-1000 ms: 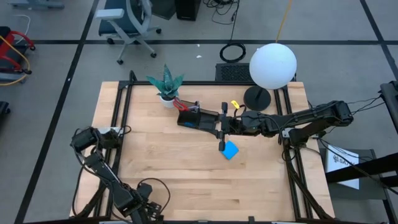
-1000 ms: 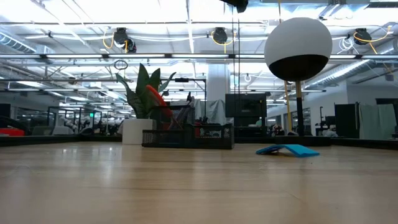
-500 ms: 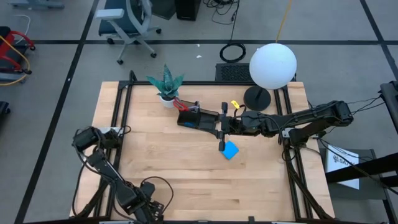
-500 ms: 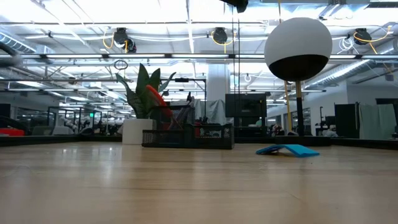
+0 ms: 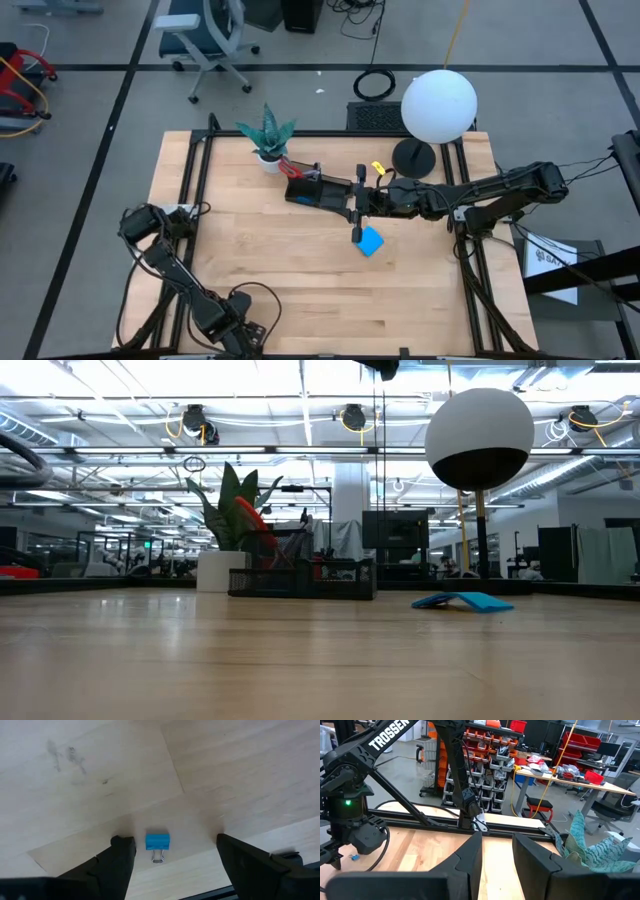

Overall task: Pick and place office supplies into organizer
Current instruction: Put the blue paper clip into the black desk organizer

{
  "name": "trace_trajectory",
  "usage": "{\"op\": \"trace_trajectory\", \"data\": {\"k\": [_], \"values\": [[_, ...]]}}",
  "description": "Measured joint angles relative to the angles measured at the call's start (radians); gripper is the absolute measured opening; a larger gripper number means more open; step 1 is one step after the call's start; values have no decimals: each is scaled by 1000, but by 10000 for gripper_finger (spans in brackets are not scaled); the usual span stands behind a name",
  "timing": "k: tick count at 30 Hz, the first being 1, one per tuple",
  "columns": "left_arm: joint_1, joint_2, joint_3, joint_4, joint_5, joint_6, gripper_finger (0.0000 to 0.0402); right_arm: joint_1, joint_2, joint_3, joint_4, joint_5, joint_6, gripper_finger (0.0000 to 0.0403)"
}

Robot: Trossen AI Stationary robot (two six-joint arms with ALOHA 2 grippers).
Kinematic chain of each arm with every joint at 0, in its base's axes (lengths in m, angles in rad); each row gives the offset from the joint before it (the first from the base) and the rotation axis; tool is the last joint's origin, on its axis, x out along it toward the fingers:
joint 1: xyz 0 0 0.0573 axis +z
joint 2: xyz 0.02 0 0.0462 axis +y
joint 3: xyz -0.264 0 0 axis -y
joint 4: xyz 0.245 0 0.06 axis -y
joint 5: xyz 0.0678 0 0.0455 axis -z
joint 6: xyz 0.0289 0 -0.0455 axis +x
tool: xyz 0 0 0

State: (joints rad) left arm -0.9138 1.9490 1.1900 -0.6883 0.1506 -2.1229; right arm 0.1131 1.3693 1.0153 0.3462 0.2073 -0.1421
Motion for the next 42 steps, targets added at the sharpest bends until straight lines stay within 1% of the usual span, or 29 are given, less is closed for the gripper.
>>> {"op": "trace_trajectory", "data": {"k": [18, 24, 42], "values": [[-3, -3, -2, -3, -8, 35, 292, 0, 0, 0, 0, 0, 0, 100], [-3, -3, -2, 2, -8, 101, 292, 0, 0, 0, 0, 0, 0, 100], [-3, -3, -3, 2, -18, 78, 292, 0, 0, 0, 0, 0, 0, 100]]}}
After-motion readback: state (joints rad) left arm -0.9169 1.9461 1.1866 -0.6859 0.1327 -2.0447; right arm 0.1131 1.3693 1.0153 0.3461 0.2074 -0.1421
